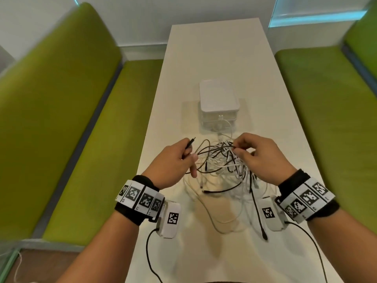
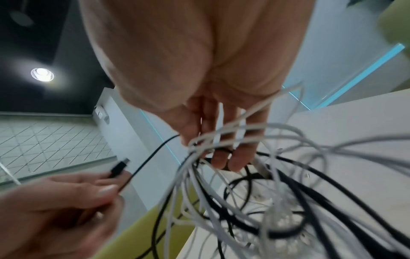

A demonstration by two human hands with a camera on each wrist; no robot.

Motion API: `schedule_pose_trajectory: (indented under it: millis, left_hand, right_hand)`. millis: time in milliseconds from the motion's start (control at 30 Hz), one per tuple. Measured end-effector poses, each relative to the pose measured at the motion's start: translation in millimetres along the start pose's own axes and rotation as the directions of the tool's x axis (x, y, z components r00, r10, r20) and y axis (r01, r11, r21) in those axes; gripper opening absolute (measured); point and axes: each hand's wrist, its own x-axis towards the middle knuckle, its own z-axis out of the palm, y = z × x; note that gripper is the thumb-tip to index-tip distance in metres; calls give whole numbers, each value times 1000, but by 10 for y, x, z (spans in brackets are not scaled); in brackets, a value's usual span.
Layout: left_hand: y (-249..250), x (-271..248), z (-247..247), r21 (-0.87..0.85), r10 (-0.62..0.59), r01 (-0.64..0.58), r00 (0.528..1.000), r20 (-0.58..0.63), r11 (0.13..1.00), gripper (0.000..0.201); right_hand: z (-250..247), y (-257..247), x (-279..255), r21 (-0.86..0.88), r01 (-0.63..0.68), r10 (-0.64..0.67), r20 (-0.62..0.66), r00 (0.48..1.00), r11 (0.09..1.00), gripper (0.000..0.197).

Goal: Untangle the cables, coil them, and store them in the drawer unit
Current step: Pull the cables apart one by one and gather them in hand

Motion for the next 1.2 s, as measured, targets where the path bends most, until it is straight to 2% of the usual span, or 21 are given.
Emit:
schedule_pose_trajectory:
  millis: [33,100,167,267,367,467,567,667,733,800,867,933,967,1033,1133,1200]
  left_hand:
    - [-27,16,14,76,-43,44,999,-19,996,27]
    - [-43,51,97,120,-60,65,997,-43,991,26]
    - [-16,88,233,75,-47,55,994,-101,996,29]
    - [1,156,380,12,-135,144,953,-272,990,34]
    - [-63,215,401,39,-197,215,943,-267,976,38]
    - [-119,244,383,1,-230,236,949,-215,972,46]
    - [-167,249,415,-127,-218,195,956,-199,972,43]
    - [-133,211,454,-286,-178,110,958,-225,952,37]
    - [-131,199,443,-399,-166,54,953,-253,915,44]
    - [-150,199,386,-458,-190,34,935,-299,888,48]
    - [-177,206,329,-326,-175,60,926,-334,943,41]
    - [-169,177,307,-74,-104,86,951,-291,994,35]
    - [-137,145,307,69,-61,80,968,-244,994,34]
    - [-89,93,301,326,-6,72,980,-197,943,40]
    - [-64,73,202,414,74,64,948,-310,908,45]
    - [-63,61,108,438,139,38,920,-366,898,42]
  right_hand:
    - [17,-31,-2,46,-1,2,-19,1000,999,5]
    - [99,-101,-23,81,23,-23,-2,1000,996,6]
    - [197,-147,-51,61,70,-71,23,997,996,8]
    - [303,-182,-109,84,100,-105,58,993,991,9]
    - [336,-166,-168,145,107,-121,88,989,984,13]
    - [313,-137,-194,215,105,-118,50,992,971,17]
    - [279,-121,-184,251,89,-93,4,996,964,12]
    - [284,-108,-174,202,60,-63,8,998,978,11]
    - [286,-60,-158,164,29,-35,33,999,986,17]
    - [260,-2,-140,160,-27,10,110,994,987,24]
    - [223,16,-141,184,-73,49,132,990,980,26]
    - [192,14,-143,152,-14,14,4,1000,988,31]
    - [186,-6,-143,91,34,-29,-64,998,995,35]
    - [194,-61,-122,-58,91,-98,-132,986,994,35]
    - [217,-117,-86,-164,70,-96,-158,983,984,34]
    - [220,-87,-75,-260,51,-84,-116,990,964,38]
